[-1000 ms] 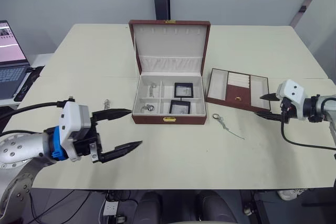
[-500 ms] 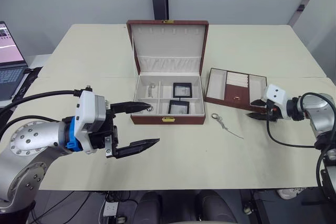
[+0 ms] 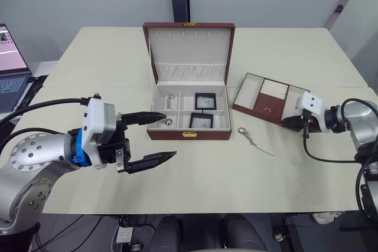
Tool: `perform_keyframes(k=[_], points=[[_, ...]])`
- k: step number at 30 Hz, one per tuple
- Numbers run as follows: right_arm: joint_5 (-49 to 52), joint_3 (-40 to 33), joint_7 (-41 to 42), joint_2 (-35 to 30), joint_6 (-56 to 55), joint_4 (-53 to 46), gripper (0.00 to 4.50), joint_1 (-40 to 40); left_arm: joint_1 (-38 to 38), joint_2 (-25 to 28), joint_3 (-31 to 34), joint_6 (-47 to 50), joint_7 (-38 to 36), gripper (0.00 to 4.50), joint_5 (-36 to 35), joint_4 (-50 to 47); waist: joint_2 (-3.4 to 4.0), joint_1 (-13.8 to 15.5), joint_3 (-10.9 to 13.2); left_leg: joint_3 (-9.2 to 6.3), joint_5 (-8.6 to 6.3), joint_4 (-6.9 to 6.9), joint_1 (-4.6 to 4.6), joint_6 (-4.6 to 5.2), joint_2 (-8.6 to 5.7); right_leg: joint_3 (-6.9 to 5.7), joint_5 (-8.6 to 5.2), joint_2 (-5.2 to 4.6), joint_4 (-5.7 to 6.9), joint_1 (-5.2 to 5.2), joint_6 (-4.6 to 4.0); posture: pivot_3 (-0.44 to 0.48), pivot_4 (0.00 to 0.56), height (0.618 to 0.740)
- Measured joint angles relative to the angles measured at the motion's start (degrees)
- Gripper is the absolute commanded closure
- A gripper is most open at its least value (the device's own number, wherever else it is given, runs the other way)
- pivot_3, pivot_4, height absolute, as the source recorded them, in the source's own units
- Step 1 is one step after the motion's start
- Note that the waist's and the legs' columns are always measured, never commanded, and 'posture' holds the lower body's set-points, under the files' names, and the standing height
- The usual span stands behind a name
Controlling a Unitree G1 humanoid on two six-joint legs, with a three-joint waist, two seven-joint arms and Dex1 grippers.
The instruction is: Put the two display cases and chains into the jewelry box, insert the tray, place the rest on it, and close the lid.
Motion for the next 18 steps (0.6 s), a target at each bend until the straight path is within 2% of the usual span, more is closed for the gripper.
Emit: perform_keyframes(k=[6,13,18], points=[[2.6,-2.0,5.0,-8.5,8.4,-13.9,4.48,6.4,1.8,2.5,2.3,0.2,-1.1,0.00,1.3,3.1,0.04,0.1,0.0,-0.04,0.00,-0.01,-0.06,0.00,0.02,-0.02,0.00,-0.02,0.00,-0.06,0.00,0.000,0.150,0.740],[9.2,-8.9,8.5,-19.5,21.1,-35.7,4.48,19.1,6.2,3.6,7.6,-1.2,-2.6,0.00,5.6,7.3,0.16,0.0,0.1,-0.03,-0.01,-0.04,-0.05,0.01,0.05,-0.02,0.00,0.01,0.01,-0.08,0.00,0.000,0.150,0.740],[15.6,-13.2,9.3,-23.1,29.2,-49.9,4.48,23.0,8.9,3.8,10.6,-2.5,-4.6,0.00,7.6,8.9,0.19,-0.1,0.1,-0.02,-0.01,-0.04,-0.02,0.01,0.06,-0.01,0.00,0.01,0.02,-0.07,0.00,0.000,0.150,0.740]])
